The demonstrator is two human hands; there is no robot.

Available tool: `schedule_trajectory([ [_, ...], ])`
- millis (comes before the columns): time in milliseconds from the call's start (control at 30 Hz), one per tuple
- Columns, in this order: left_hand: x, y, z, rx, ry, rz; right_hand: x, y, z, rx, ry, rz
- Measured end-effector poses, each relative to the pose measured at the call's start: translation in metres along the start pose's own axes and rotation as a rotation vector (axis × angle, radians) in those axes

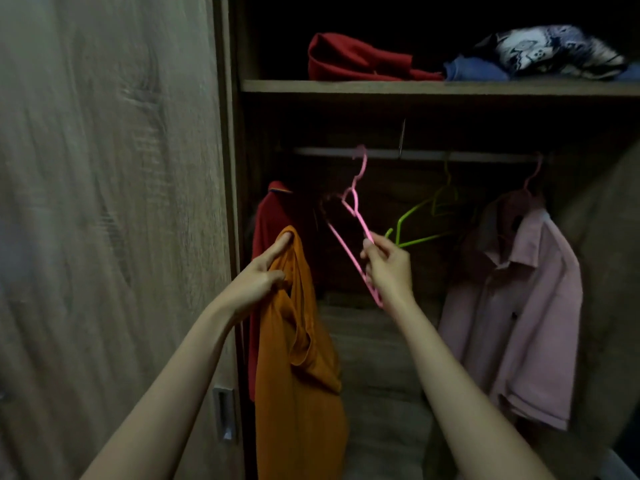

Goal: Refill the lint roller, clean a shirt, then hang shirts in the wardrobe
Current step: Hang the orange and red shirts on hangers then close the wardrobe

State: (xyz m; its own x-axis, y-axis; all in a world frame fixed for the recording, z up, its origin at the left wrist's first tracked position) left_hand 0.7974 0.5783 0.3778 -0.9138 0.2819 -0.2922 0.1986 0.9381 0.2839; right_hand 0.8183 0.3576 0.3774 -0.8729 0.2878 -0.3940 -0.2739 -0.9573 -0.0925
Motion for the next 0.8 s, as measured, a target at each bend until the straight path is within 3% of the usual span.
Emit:
schedule_trajectory([
  [367, -0.057, -0.044, 0.059, -0.324, 0.124, -0.057, 0.143, 0.138, -0.054, -0.177, -0.183, 0.096],
  [600, -0.067, -0.076, 0.073, -0.499, 0.156, 0.074, 0.180, 0.167, -0.047, -0.161, -0.200, 0.128],
  [700, -0.063, -0.098, 0.057, -0.629, 0.088, 0.136, 0.177, 0.164, -0.051, -0.143, -0.188, 0.118],
  [800, -0.046, -0.126, 0.031, -0.692, -0.088, 0.205, 0.169, 0.158, -0.053, -0.154, -0.182, 0.109],
])
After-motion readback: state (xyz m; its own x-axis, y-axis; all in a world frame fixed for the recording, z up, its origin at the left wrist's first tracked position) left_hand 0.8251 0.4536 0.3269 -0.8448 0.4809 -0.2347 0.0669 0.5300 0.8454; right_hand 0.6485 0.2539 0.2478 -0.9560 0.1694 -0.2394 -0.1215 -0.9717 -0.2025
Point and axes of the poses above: each hand's wrist, its own x-axis away from the middle knuckle, its own y-axis out of the back of the hand, z = x × y, the point moved 3 cm from there along -x, towards the middle knuckle, and after that the axes turned 1 degree about -y, right-handed, at the moved point
